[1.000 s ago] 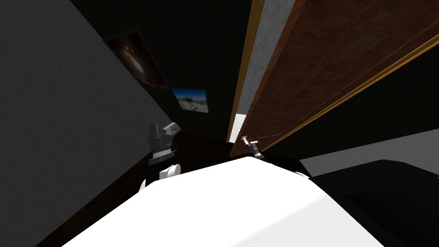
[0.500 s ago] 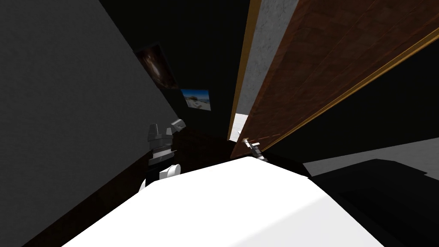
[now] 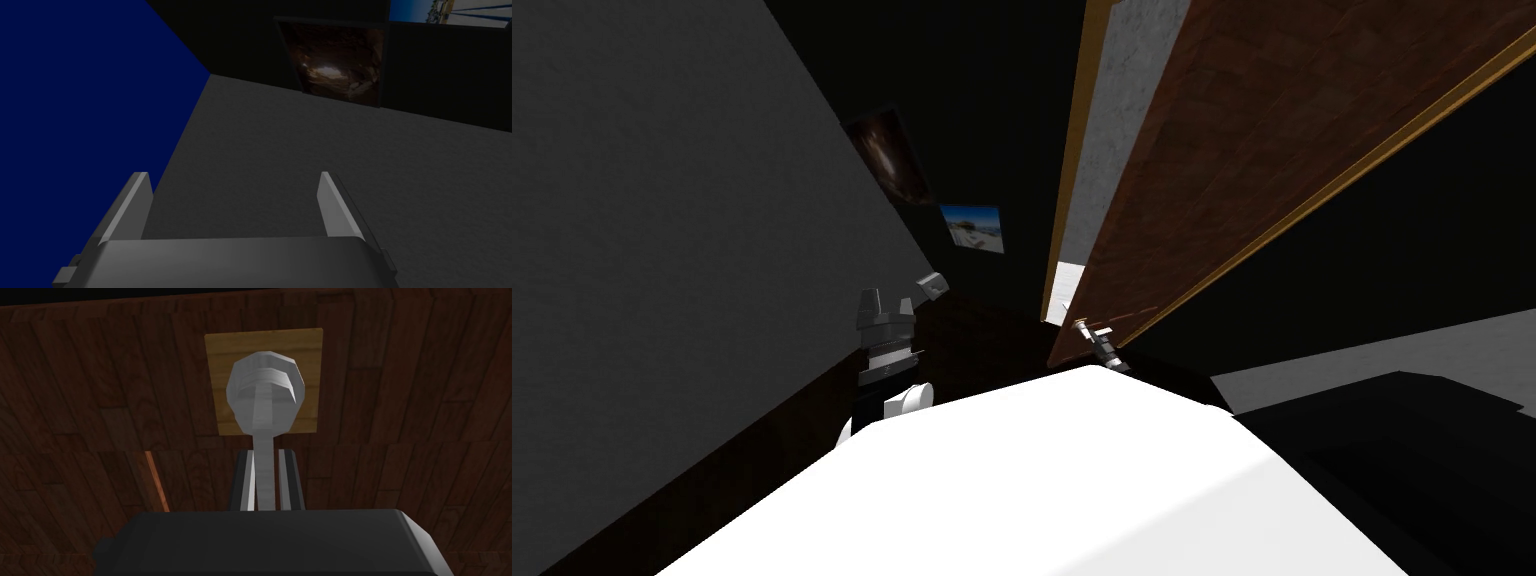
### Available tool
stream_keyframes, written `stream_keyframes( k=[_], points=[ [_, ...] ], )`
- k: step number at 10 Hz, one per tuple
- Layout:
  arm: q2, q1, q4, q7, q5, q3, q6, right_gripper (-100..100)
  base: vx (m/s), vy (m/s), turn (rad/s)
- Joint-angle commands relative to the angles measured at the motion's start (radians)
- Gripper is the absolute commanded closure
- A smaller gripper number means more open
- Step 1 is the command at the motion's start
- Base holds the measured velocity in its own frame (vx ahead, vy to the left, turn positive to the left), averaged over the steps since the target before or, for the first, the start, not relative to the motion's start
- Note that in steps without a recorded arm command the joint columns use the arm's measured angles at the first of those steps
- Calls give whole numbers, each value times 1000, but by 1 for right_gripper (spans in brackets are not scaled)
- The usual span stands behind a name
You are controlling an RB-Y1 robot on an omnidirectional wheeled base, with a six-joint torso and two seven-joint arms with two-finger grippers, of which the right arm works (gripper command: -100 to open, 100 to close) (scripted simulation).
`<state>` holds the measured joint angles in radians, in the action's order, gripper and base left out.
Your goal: Pull the door open
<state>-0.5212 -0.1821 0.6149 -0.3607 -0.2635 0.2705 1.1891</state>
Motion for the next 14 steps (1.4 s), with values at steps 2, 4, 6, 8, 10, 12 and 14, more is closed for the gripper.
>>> stream_keyframes(
  k=[2, 4, 6, 8, 10, 12, 14],
  points=[
    [25, 9, 21, 7, 28, -1, -35, 100, -236, -73, 63],
    [41, 23, 42, 13, 50, -12, -69, 100, -87, -32, 20],
    [57, 38, 63, 20, 72, -24, -104, 100, -208, -80, 119],
    [72, 52, 84, 26, 94, -35, -138, 100, -212, -83, 72],
    [87, 65, 104, 32, 114, -45, -169, 100, -198, -98, 56],
    [102, 79, 124, 38, 135, -56, -202, 100, -180, -129, 83],
    [113, 89, 139, 43, 152, -64, -227, 100, -92, -151, 70]
  ],
)
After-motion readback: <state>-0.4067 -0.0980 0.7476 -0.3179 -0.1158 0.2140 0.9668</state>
